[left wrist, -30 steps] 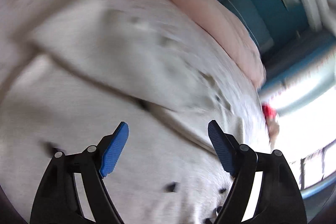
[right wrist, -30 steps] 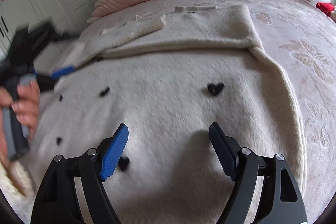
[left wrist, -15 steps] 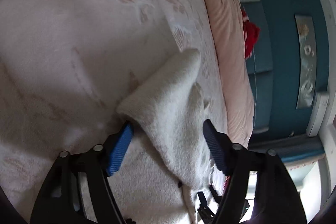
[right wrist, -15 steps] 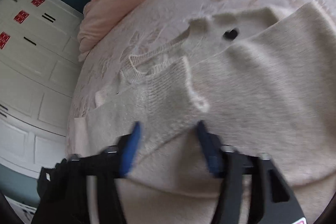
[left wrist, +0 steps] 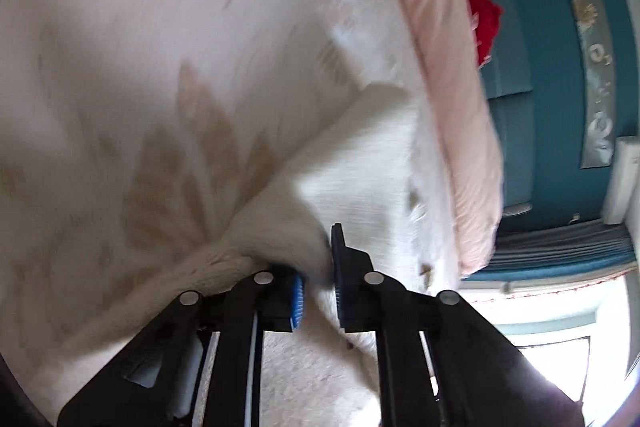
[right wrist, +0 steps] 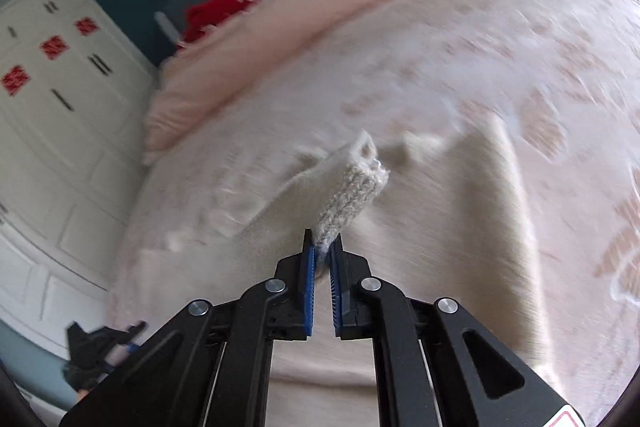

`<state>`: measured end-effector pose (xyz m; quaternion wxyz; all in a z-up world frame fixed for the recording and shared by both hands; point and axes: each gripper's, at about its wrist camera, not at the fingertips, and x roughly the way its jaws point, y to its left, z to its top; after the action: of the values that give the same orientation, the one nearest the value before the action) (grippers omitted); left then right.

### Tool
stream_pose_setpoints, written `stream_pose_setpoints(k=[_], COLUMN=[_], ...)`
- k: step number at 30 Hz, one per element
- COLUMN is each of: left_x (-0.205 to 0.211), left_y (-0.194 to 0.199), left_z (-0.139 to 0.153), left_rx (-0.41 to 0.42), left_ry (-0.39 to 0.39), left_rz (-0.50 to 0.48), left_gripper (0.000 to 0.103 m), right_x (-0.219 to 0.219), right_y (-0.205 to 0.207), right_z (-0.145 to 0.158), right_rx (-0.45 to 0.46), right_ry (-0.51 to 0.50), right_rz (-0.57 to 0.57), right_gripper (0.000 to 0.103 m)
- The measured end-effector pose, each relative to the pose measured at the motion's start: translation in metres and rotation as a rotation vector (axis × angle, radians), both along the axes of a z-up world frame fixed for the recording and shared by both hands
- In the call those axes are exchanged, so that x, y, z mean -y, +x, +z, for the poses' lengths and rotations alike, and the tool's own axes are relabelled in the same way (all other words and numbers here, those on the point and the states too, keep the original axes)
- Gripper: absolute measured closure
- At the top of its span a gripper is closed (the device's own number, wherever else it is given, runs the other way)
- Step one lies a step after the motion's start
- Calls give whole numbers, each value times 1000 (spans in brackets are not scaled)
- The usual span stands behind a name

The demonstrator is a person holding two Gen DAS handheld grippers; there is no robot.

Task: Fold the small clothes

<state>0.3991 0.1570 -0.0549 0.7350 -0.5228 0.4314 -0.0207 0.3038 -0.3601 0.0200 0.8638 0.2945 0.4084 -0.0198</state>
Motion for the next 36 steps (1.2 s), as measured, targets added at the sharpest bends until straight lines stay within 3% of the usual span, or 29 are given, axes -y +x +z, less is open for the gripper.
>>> stream_pose_setpoints(k=[3, 5, 9, 13, 17, 19, 21, 23, 24, 26, 28, 31, 33, 34, 36], left_x=[13, 15, 14, 15, 23, 30, 32, 31, 31, 32, 33, 32, 30, 30, 32], left_y=[-3, -2, 1, -7, -10, -13, -17, -20, -21, -22, -23, -26, -29, -29, -32], left_z=[-6, -7, -8, -11, -8, -6, -6, -9, -11, -12, -12, -16, -20, -20, -21], left_rx=[-5, 5, 17, 52, 110, 160, 205, 243, 253, 266, 279, 296, 310, 315, 320], left_ry=[29, 47, 69, 98, 194, 272, 302, 281, 280, 295, 303, 302, 300, 301, 312], left_rz=[-6, -3, -13, -29, -77, -112, -127, -114, -111, -109, -107, -109, -111, -111, -111], left_gripper=[93, 92, 92, 94, 94, 94, 94, 94, 94, 94, 94, 94, 94, 94, 94], right_x=[14, 22, 21, 25, 34, 33, 30, 15, -1, -39, -102, -186, -213, -212, -181], right_y=[-9, -16, -15, -21, -38, -43, -52, -65, -61, -31, 8, 53, 75, 84, 90], right_z=[-32, -45, -43, -29, -54, -45, -26, 9, 22, 27, 19, -7, -28, -37, -46], right_rx=[-72, -68, -62, 9, -65, -46, -26, 97, 143, 138, 117, 51, -16, -44, -36], right_ry=[-1, 47, 72, 65, 123, 116, 66, -43, -68, -27, 2, -45, -67, -105, -104], right_rz=[-19, -37, -33, -91, -98, -93, -144, -196, -168, -7, 199, 411, 481, 482, 436], right_gripper=[97, 97, 97, 97, 97, 89, 86, 85, 85, 85, 86, 86, 88, 100, 103])
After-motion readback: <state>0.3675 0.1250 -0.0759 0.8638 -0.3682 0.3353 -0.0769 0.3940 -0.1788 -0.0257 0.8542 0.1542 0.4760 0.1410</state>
